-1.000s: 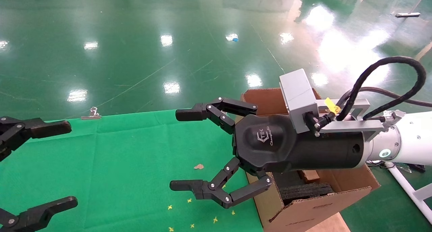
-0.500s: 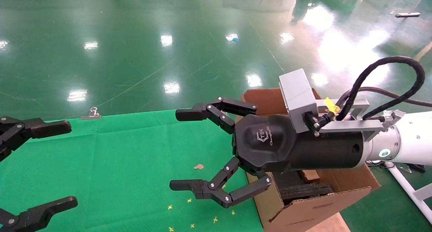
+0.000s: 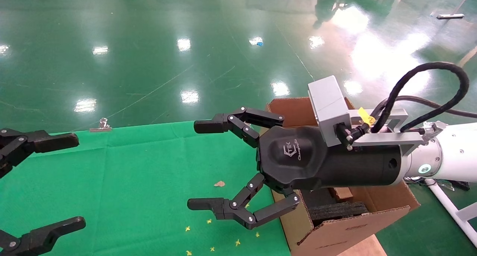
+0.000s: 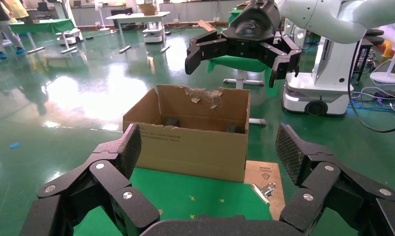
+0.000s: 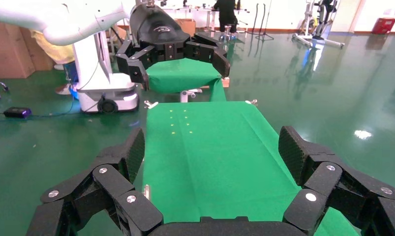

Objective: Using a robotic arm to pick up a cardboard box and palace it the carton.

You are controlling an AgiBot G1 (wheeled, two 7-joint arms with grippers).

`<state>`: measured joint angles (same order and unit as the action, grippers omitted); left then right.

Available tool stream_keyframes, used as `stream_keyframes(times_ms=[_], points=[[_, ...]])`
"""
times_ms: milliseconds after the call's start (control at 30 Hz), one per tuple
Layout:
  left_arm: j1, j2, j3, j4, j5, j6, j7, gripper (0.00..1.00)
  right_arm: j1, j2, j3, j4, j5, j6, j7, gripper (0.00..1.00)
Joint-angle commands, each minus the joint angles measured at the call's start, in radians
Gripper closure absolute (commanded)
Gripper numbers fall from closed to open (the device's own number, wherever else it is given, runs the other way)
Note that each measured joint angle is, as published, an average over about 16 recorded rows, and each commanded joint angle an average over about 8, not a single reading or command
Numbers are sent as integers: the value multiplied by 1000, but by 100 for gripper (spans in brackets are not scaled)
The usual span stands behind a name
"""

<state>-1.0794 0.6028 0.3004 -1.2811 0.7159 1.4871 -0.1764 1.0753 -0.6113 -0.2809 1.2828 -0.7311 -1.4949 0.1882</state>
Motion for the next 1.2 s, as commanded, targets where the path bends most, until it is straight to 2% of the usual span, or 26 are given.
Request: stream_keyframes(times_ms=[33,1200], points=[[0,0,0,0,0,0,0,0,0,0,0,0,0,0,0,0],[0,0,0,0,0,0,0,0,0,0,0,0,0,0,0,0]])
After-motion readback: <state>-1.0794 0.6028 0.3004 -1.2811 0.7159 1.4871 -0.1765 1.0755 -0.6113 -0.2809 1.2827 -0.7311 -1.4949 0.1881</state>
